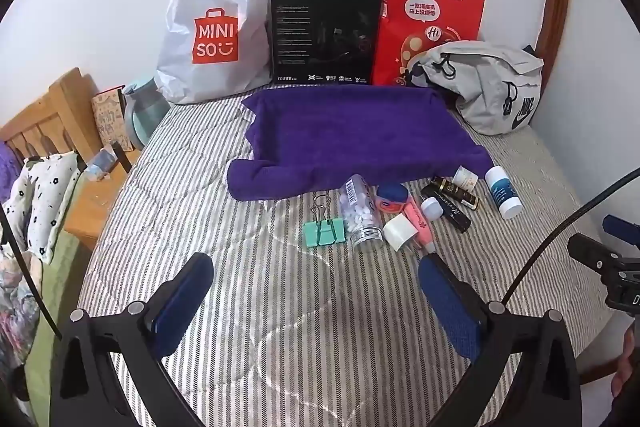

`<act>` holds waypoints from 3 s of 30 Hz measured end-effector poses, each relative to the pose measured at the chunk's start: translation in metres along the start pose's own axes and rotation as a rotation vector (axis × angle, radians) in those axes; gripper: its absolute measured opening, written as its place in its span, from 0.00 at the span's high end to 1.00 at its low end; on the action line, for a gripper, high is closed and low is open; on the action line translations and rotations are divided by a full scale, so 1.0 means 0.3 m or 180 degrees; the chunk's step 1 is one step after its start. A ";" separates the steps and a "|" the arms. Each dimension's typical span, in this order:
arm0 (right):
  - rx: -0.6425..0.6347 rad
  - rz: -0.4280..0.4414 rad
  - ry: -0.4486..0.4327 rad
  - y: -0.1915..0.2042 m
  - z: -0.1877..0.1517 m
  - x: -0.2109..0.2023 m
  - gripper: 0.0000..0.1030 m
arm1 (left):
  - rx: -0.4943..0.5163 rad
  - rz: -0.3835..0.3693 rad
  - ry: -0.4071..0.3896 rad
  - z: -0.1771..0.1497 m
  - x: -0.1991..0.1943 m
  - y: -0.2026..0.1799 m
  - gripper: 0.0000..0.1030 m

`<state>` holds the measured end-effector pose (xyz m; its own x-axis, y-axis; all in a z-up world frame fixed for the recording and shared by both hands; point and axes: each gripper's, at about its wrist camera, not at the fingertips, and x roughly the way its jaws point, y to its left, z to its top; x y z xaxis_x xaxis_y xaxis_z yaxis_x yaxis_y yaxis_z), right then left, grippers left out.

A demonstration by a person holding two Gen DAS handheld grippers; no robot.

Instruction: Organize rigid objects

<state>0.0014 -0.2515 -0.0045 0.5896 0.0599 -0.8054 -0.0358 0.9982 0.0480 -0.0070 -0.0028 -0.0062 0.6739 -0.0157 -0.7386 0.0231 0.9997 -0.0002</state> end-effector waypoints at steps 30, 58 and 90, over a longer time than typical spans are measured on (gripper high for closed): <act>-0.0012 0.0010 0.0029 0.014 -0.003 -0.005 0.00 | -0.0071 -0.0032 0.0028 0.018 -0.012 0.024 0.00; 0.0014 -0.0014 0.0093 0.004 -0.015 0.010 0.00 | -0.0068 -0.0045 0.0049 0.017 -0.010 0.016 0.00; 0.0033 0.0022 0.0280 -0.028 -0.031 0.102 0.00 | -0.0050 0.0013 0.0152 0.024 0.062 0.021 0.00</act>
<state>0.0124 -0.2579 -0.0350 0.5164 0.0669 -0.8538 -0.0310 0.9978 0.0594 0.0110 0.0031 -0.0150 0.6379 -0.0111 -0.7701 0.0084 0.9999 -0.0075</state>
